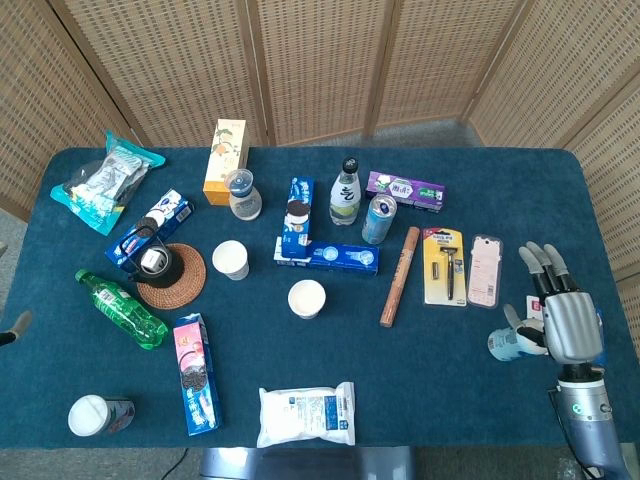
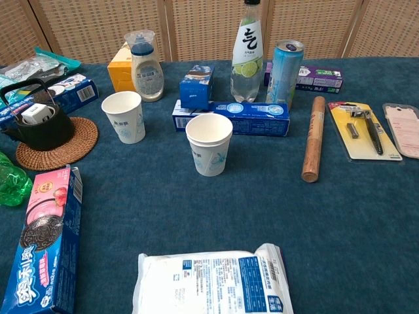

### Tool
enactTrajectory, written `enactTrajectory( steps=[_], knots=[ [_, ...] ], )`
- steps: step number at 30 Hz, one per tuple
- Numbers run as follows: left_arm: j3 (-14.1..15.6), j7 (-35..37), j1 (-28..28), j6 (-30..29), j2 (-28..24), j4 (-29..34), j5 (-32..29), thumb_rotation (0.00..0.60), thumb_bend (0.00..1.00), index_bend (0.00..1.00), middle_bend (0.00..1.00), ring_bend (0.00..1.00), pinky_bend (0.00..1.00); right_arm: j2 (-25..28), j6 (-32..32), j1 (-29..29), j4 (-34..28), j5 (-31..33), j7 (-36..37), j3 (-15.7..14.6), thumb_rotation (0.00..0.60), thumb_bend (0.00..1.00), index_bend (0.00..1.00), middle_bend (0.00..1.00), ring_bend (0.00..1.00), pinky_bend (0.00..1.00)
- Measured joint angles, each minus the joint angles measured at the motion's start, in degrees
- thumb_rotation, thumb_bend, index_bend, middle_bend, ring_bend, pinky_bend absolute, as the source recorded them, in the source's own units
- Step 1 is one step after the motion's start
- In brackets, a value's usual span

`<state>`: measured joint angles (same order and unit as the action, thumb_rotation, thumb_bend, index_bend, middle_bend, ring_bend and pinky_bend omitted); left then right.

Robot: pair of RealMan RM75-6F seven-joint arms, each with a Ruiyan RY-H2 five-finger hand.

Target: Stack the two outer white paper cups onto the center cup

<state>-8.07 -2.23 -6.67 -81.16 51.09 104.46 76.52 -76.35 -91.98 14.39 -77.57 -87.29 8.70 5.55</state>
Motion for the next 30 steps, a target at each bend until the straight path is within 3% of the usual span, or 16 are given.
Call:
enactTrajectory(
  steps=[11,22,30],
  knots=[
    [-1.16,-2.29,-7.46,12.26,-0.12,2.59,-5.84,0.600,0.32,0.00,0.00,0.00,0.00,0.53,0.01,-0.92,-1.17,0.03,0.87,1.24,0.600,0.34,0.04,0.01,0.00,0.35],
    [-3.40,-15.07,-19.16,22.28,4.74,2.53,-15.52,0.600,0.32,0.00,0.00,0.00,0.00,1.01,-0.18,-1.52,-2.66,0.00,1.74,2.41,0.600,0.34,0.04,0.01,0.00,0.35],
    [-2.74,-23.47,-27.08,27.69,11.26,-2.18,-20.41,0.600,0.32,0.00,0.00,0.00,0.00,1.05,0.27,-1.67,-3.27,-0.30,2.43,2.64,0.600,0.34,0.04,0.01,0.00,0.35]
  ],
)
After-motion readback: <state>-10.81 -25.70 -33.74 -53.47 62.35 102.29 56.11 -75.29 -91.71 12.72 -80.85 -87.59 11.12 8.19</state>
